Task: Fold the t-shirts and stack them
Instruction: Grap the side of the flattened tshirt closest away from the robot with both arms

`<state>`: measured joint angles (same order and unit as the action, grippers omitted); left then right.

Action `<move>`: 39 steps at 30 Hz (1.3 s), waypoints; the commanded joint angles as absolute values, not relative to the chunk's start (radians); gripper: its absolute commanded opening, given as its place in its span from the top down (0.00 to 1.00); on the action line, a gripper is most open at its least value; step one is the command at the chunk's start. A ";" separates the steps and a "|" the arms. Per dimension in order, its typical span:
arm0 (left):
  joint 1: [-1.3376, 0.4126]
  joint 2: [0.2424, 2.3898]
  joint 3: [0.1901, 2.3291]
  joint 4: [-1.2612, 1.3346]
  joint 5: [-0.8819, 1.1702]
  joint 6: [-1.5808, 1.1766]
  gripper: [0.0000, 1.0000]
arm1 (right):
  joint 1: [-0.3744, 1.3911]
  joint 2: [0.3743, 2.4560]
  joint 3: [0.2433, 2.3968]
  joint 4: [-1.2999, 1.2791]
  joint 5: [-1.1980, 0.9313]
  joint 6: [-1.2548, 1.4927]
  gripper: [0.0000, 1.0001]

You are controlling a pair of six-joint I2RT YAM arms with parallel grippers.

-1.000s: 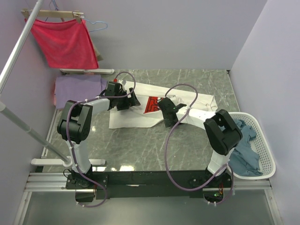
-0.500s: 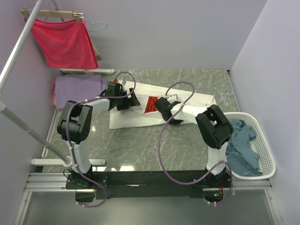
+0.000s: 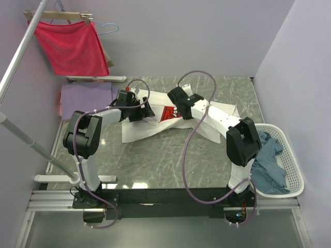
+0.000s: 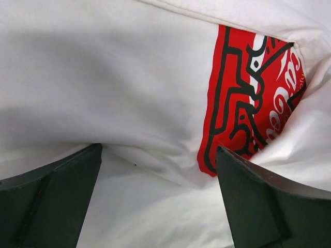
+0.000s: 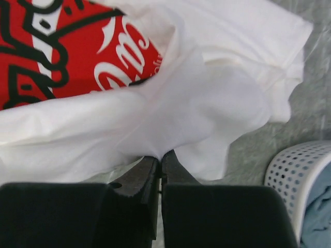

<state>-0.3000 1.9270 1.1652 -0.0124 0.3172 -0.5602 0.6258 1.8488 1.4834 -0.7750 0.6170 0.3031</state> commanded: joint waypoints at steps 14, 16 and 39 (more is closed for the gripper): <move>-0.301 1.991 1.161 -0.143 0.299 -0.515 0.01 | 0.414 2.254 2.099 -0.916 0.569 0.244 0.24; -0.299 1.985 1.158 -0.140 0.293 -0.517 0.00 | 0.362 2.079 1.952 -0.782 0.511 0.305 0.22; -0.299 1.826 1.068 -0.112 0.232 -0.545 0.01 | 0.255 1.280 0.778 -0.446 0.100 0.597 0.19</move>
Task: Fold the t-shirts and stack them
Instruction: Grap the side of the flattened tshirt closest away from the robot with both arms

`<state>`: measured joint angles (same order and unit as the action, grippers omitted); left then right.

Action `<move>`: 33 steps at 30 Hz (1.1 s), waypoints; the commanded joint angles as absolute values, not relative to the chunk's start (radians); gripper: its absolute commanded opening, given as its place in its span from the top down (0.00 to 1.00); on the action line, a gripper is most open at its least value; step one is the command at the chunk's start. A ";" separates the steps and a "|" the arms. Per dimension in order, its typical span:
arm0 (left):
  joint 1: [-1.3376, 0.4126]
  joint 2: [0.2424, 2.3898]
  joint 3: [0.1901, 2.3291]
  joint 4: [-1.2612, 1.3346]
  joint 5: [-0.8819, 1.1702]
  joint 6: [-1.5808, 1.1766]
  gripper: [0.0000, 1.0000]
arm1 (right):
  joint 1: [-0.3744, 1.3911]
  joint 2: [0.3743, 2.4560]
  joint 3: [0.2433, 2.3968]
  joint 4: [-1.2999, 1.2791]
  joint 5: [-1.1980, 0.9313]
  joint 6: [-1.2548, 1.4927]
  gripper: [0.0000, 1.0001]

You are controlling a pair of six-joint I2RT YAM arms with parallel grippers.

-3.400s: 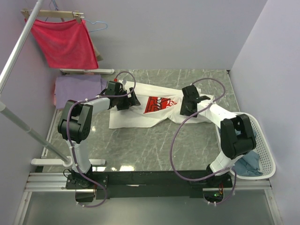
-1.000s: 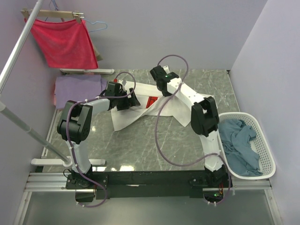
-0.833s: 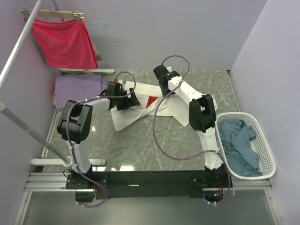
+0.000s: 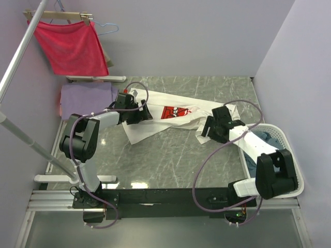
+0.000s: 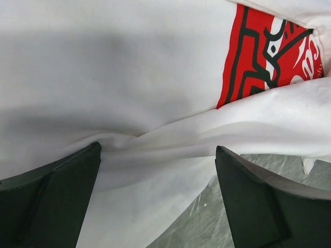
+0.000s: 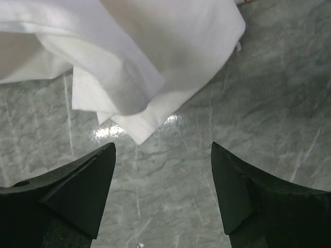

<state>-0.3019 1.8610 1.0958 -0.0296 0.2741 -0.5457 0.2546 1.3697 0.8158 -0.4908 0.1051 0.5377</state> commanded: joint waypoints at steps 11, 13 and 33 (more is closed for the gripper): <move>-0.299 1.789 1.069 -0.144 0.213 -0.538 0.01 | 0.252 1.016 0.511 -0.186 0.092 0.781 0.28; -0.299 1.789 1.066 -0.144 0.207 -0.540 0.01 | 0.252 0.974 0.511 -0.227 0.179 0.805 0.29; -0.299 1.801 1.069 -0.152 0.201 -0.535 0.00 | 0.199 1.334 0.603 -0.190 0.206 0.819 0.48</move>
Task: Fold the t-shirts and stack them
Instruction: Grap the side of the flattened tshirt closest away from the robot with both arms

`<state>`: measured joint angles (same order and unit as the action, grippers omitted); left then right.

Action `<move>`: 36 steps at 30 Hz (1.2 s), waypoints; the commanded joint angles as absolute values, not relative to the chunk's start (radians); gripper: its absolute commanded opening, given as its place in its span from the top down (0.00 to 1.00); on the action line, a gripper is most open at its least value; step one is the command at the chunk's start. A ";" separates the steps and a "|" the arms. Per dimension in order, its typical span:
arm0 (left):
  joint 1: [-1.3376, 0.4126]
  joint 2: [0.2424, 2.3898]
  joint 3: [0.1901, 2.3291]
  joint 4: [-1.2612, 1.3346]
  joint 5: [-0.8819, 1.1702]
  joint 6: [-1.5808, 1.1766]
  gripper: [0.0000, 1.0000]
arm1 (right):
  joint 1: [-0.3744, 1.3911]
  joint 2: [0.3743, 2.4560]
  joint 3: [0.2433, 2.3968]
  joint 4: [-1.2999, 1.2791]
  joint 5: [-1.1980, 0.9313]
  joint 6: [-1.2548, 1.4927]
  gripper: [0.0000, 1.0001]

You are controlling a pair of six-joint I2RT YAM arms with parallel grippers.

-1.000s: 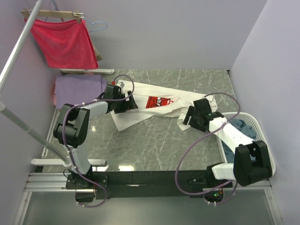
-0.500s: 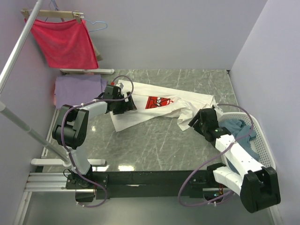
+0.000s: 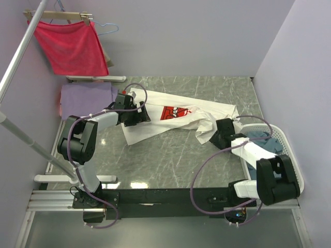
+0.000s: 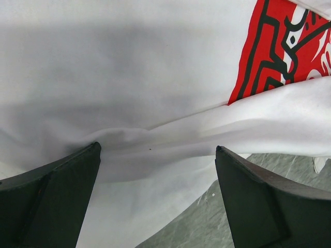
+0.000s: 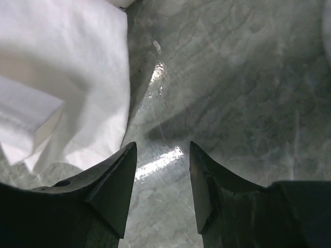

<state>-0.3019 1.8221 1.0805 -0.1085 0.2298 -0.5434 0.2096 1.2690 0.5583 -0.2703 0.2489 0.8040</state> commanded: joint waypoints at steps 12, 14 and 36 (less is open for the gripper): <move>-0.299 1.821 1.078 -0.163 0.187 -0.532 0.01 | 0.199 1.451 0.656 -0.155 0.201 0.798 0.53; -0.299 1.825 1.077 -0.160 0.187 -0.534 0.01 | 0.198 1.482 0.690 -0.169 0.199 0.778 0.55; -0.299 1.727 1.078 -0.281 0.049 -0.508 0.01 | 0.236 1.077 0.744 -0.687 0.284 0.713 1.00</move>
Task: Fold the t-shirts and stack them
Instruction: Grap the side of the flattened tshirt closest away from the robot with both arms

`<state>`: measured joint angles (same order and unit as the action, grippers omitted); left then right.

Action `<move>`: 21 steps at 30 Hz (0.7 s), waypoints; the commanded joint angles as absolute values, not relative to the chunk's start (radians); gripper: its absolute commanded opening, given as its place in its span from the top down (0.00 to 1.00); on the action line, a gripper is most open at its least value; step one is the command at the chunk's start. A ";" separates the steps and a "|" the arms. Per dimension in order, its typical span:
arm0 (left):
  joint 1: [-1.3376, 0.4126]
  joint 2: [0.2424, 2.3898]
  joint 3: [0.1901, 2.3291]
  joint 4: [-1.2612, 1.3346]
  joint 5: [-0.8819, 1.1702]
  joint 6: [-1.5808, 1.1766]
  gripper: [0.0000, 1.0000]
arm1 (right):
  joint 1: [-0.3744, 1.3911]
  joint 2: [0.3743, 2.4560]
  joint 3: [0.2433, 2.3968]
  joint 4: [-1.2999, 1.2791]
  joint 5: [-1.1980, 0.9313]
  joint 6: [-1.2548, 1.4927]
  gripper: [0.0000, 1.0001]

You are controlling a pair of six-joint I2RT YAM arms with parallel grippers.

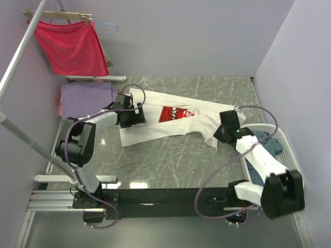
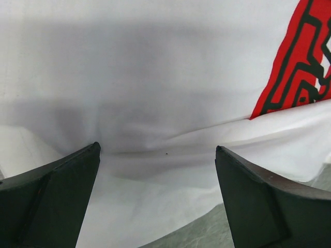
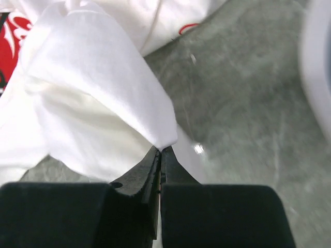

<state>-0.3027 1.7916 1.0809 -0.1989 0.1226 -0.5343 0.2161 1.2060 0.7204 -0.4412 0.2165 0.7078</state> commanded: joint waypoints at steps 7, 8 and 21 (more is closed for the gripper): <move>-0.299 1.643 1.037 -0.368 0.003 -0.505 0.00 | 0.363 1.006 0.779 -0.883 0.308 0.854 1.00; -0.299 1.634 1.035 -0.377 -0.030 -0.502 0.01 | 0.373 1.012 0.791 -0.931 0.345 0.873 1.00; -0.299 1.433 0.806 -0.380 -0.063 -0.646 0.01 | 0.364 1.038 0.946 -0.902 0.373 0.810 1.00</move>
